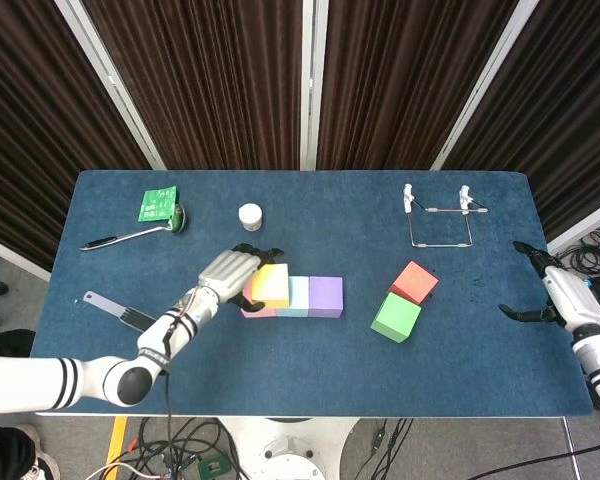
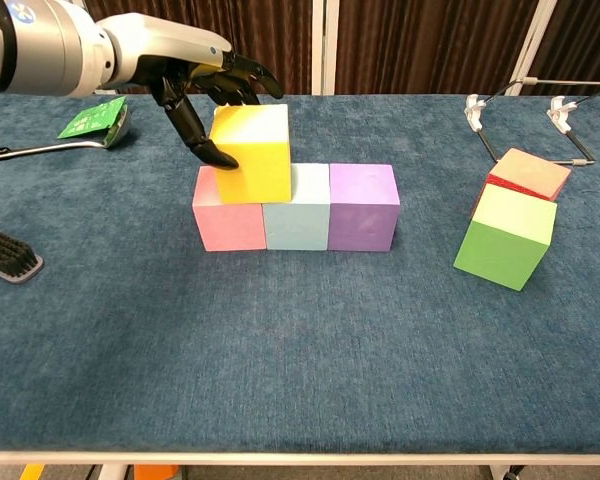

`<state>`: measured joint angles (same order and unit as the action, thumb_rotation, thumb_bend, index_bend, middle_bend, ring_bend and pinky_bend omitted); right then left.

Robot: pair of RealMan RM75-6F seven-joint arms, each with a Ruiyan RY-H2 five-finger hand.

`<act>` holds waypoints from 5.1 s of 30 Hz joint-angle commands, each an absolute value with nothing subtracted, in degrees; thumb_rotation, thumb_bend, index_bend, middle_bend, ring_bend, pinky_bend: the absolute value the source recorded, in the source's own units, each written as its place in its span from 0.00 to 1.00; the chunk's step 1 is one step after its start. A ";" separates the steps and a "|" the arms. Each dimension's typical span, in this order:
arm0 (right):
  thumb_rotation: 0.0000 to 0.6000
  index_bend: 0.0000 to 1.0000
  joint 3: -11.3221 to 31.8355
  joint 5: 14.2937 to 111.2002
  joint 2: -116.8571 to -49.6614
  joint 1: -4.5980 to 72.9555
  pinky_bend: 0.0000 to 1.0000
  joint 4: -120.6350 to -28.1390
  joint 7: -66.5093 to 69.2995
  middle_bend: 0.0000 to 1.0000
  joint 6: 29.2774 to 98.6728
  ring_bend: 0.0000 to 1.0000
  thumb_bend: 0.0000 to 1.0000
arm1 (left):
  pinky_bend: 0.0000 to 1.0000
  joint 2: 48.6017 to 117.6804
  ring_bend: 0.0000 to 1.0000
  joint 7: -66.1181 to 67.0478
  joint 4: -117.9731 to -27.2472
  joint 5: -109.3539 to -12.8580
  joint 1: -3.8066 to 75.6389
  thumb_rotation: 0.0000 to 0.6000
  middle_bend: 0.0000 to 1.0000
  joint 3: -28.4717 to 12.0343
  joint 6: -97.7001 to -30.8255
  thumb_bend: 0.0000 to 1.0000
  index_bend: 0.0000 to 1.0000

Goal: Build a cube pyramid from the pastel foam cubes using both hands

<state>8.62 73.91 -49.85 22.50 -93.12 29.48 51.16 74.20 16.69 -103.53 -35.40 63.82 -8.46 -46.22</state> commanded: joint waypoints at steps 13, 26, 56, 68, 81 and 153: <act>1.00 0.00 8.75 74.75 -48.63 22.59 0.00 -95.46 27.64 0.06 52.20 0.00 0.12 | 0.07 69.20 0.04 16.28 -110.10 -36.53 60.96 1.00 0.10 -6.64 -48.76 0.21 0.09; 1.00 0.00 7.27 81.39 -48.98 23.97 0.00 -97.32 18.39 0.07 54.55 0.00 0.12 | 0.07 59.56 0.04 11.51 -115.30 -43.81 46.31 1.00 0.10 -1.97 -64.21 0.20 0.09; 1.00 0.00 -0.28 106.55 -61.39 36.15 0.00 -82.76 2.97 0.10 55.85 0.00 0.06 | 0.07 67.07 0.02 2.08 -95.48 -51.98 34.49 1.00 0.05 -7.52 -65.18 0.09 0.08; 1.00 0.00 -2.15 107.05 -67.27 40.07 0.00 -76.66 9.16 0.13 55.92 0.00 0.06 | 0.07 69.98 0.02 3.37 -91.20 -54.78 31.98 1.00 0.05 -8.53 -66.89 0.09 0.08; 1.00 0.00 -5.37 108.82 -69.46 41.75 0.00 -73.26 10.32 0.18 57.41 0.00 0.09 | 0.07 70.93 0.02 5.53 -90.55 -55.00 31.19 1.00 0.05 -9.42 -64.90 0.09 0.08; 1.00 0.00 16.95 4.66 -69.14 68.91 0.00 -124.19 -52.96 0.60 74.53 0.12 0.13 | 0.07 65.30 0.02 -5.72 -91.85 -67.75 22.68 1.00 0.05 -10.55 -67.01 0.09 0.08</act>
<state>14.57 9.24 -66.55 65.27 -124.06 -49.97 71.33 65.40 -5.47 -91.84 -67.75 22.84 -10.60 -67.08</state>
